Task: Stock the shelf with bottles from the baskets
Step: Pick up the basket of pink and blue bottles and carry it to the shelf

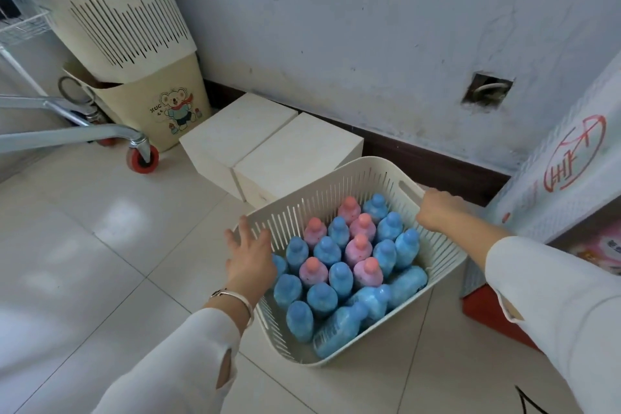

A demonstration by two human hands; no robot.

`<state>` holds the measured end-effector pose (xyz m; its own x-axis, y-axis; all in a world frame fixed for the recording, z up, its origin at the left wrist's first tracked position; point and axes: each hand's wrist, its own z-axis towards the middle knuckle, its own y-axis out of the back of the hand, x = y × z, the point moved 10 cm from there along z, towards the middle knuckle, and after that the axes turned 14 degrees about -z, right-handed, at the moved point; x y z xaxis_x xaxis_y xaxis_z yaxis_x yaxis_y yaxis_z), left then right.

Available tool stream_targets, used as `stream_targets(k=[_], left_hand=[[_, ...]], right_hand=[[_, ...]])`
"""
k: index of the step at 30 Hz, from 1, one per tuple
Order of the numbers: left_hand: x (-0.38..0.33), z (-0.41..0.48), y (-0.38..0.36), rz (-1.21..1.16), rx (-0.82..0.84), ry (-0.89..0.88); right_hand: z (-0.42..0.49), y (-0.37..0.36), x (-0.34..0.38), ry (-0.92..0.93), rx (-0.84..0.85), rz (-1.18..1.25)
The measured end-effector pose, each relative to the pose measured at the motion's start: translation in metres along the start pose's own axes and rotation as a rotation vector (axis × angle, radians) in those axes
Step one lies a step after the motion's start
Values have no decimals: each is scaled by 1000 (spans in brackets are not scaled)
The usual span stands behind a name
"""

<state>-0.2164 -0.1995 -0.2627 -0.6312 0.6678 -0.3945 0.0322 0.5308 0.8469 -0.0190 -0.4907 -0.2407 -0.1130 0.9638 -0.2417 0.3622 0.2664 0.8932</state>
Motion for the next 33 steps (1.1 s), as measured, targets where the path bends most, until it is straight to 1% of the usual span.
stream_targets(k=[3, 5, 7, 8, 9, 11, 15, 19, 22, 25, 27, 30, 33], left_hand=[[4, -6, 5, 15, -29, -14], [10, -11, 10, 8, -54, -7], [16, -15, 15, -24, -71, 15], [19, -17, 17, -59, -75, 33], [24, -18, 19, -96, -77, 52], [36, -23, 19, -180, -64, 114], [57, -35, 11, -324, -14, 259], [55, -41, 15, -493, -46, 259], [55, -48, 18, -567, -37, 263], [46, -63, 29, -564, -27, 230], [32, -77, 44, -550, -19, 204], [11, -96, 74, -523, 4, 185], [-8, -117, 108, -466, 47, 208]], right_hand=[[-14, -4, -10, -31, 54, -65], [-23, -21, -17, -46, 149, -54], [-27, -44, -16, -73, 251, 106], [-28, -49, -13, -90, 261, 228], [-27, -49, -8, -108, 242, 336], [-27, -44, 0, -119, 203, 432], [-32, -43, 3, -99, 188, 402], [-41, -49, -1, -137, 281, 301], [-49, -57, -4, -117, 343, 253], [-71, -65, -21, -129, 405, 296], [-91, -57, -32, -118, 431, 331], [-121, -31, -54, -147, 447, 390], [-152, 10, -76, -134, 452, 375]])
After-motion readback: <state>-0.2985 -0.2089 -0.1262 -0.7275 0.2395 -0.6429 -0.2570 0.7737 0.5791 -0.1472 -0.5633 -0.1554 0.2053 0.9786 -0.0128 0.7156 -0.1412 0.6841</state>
